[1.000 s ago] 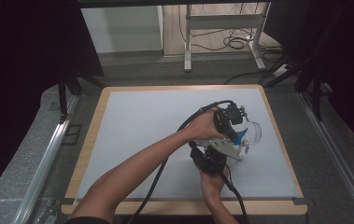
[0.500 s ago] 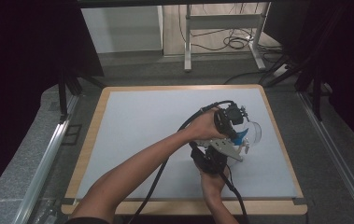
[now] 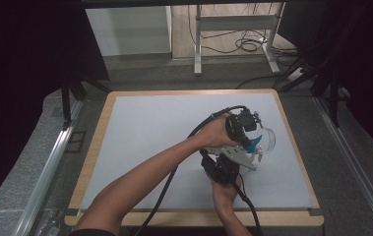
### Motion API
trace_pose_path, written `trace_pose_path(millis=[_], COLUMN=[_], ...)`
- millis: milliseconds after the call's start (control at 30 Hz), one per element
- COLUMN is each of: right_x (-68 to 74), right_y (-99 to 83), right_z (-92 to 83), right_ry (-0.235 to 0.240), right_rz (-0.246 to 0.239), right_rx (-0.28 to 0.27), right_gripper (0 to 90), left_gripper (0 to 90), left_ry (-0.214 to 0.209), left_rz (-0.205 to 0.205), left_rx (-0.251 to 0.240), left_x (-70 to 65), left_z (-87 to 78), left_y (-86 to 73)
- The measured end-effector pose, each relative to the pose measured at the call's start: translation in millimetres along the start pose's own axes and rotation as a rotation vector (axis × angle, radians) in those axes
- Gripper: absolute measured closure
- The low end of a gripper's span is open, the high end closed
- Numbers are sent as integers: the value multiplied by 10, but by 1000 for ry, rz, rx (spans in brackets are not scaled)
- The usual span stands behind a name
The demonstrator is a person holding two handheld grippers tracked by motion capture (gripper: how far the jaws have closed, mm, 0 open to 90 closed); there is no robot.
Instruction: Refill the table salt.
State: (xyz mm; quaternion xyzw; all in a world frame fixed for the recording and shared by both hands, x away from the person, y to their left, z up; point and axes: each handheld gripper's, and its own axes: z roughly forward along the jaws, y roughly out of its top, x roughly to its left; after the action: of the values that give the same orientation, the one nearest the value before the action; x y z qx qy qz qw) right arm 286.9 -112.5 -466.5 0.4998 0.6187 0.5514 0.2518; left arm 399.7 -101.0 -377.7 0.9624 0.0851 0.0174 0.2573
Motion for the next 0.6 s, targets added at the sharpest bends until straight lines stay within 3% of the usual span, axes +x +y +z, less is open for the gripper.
trace_pose_path(millis=[333, 433, 600], right_x=[1, 3, -1], right_y=[7, 32, 43], right_z=[-1, -8, -17], right_ry=[2, 7, 5], right_rz=[13, 43, 37], right_rx=[-1, -2, -7], right_gripper=[578, 582, 583], left_gripper=[900, 900, 900], left_ry=[-3, -4, -7], left_rz=[-2, 1, 0], left_rx=[3, 5, -1], left_x=[3, 5, 4], left_z=[-1, -11, -18], left_y=[8, 23, 30])
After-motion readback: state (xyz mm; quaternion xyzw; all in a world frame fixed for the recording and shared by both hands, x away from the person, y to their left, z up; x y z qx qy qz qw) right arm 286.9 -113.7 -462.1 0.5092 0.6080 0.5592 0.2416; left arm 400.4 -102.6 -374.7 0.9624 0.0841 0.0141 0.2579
